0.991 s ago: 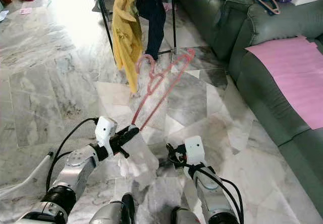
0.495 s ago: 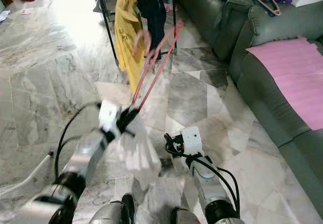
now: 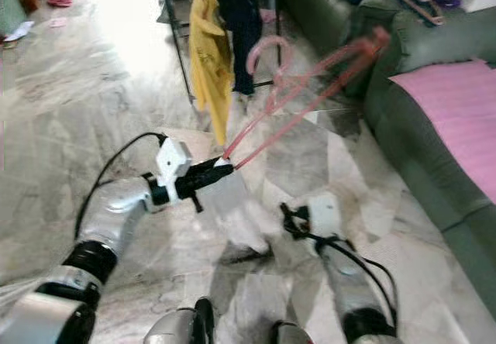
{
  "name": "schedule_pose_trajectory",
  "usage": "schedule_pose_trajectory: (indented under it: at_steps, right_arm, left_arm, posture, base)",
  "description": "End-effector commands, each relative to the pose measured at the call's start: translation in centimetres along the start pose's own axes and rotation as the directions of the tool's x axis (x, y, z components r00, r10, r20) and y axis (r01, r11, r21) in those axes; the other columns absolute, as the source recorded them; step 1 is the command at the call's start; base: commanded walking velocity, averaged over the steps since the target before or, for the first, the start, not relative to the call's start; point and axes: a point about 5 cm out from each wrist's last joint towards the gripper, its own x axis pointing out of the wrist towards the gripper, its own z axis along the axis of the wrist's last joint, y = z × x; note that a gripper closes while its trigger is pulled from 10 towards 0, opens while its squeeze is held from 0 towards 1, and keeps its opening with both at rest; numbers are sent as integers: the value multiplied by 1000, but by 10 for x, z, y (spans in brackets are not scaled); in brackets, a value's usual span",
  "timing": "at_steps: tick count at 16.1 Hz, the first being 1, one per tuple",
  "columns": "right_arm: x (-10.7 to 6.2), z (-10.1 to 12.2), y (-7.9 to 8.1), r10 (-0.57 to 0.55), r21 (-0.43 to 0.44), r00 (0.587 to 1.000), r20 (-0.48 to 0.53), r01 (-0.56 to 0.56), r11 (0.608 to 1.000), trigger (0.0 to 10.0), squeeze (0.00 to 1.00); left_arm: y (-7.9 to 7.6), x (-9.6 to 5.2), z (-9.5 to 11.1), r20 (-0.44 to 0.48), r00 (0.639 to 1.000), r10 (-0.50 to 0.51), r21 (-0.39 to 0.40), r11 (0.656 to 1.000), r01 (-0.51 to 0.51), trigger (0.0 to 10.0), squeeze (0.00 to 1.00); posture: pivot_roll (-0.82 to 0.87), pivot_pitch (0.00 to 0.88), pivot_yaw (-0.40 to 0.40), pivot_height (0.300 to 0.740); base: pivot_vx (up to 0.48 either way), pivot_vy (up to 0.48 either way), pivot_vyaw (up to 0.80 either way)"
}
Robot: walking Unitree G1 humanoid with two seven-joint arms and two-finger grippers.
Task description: Hang hanger
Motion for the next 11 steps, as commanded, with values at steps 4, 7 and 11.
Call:
schedule_pose_trajectory:
  at_steps: [4, 7, 11]
  right_arm:
    - [-19, 5, -15, 126, 3, 991, 54, -126, 992, 10000, 0]
    - [-19, 11, -28, 108, -19, 993, 47, -107, 994, 10000, 0]
    - [-8, 13, -15, 193, -40, 981, 11, -193, 980, 10000, 0]
  left_arm:
    - [5, -2, 21, -17, 983, -183, 62, 981, 183, 10000, 0]
    - [-8, 5, 36, -4, 938, -347, 103, 933, 346, 10000, 0]
    - [-21, 11, 51, 41, 899, -436, 123, 895, 428, 10000, 0]
  posture:
    - [-70, 209, 115, 740]
    - [-67, 218, 119, 740]
    - [-52, 229, 116, 740]
  base:
    - [0, 0, 0]
    - [0, 0, 0]
    - [0, 0, 0]
